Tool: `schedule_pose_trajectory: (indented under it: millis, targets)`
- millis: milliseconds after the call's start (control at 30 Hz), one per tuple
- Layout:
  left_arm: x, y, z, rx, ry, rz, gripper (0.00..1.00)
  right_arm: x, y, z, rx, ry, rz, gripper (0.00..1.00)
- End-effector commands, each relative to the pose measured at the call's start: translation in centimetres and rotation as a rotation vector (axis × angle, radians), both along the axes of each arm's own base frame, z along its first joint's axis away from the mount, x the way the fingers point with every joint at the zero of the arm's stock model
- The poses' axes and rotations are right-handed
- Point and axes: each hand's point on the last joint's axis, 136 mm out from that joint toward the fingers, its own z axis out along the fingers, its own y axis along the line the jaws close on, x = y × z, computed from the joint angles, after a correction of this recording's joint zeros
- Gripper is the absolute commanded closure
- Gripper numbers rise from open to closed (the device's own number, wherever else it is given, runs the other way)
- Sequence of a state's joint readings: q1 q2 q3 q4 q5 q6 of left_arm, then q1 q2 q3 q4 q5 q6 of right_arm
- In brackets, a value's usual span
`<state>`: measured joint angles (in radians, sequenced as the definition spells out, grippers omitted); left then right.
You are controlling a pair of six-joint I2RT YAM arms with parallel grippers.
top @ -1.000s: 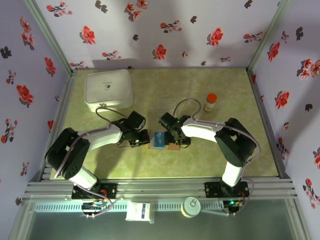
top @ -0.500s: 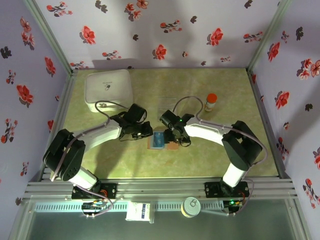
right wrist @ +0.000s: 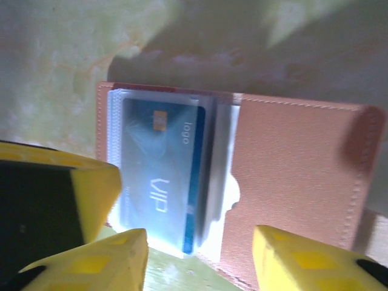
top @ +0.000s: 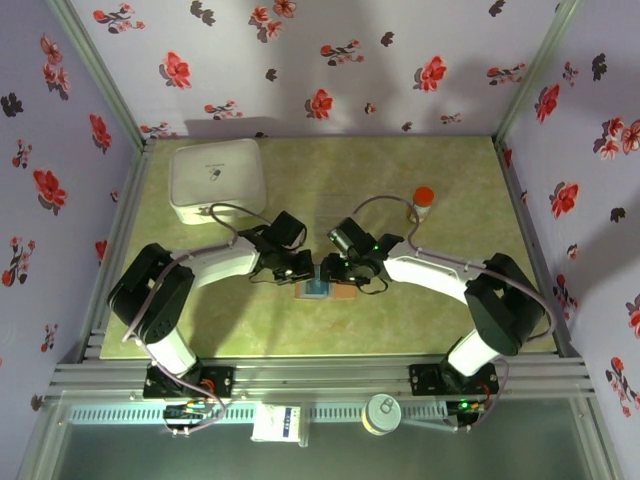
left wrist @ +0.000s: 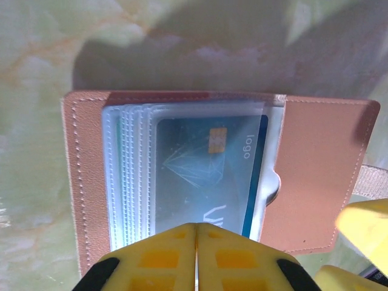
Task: Take the credit cards out of the card holder
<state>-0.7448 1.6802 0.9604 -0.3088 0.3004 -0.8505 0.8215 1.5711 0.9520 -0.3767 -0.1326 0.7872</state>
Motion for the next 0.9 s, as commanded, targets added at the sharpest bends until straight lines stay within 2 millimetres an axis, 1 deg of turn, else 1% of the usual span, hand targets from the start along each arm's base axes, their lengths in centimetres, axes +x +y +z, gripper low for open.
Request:
schedule_pose_trajectory:
  millis: [0, 67, 233, 667, 867]
  targets:
    - [-0.3, -0.4, -0.8, 0.011, 0.014, -0.042, 0.91, 0.6, 2.1, 0.1, 0.115, 0.016, 0.001, 0.58]
    - [-0.3, 0.0, -1.4, 0.046, 0.021, -0.05, 0.92, 0.5, 2.3, -0.5, 0.121, 0.036, -0.001, 0.63]
    - [-0.2, 0.8, -1.4, 0.085, 0.003, -0.041, 0.93, 0.7, 2.6, -1.3, 0.133, 0.057, -0.001, 0.68]
    - [-0.5, 1.2, -1.6, 0.083, 0.009, -0.027, 0.92, 0.7, 2.3, -3.7, 0.105, 0.107, -0.013, 0.73]
    - [-0.7, 1.3, -1.8, 0.085, 0.014, -0.026, 0.92, 0.5, 1.2, -4.2, 0.06, 0.108, -0.028, 0.73]
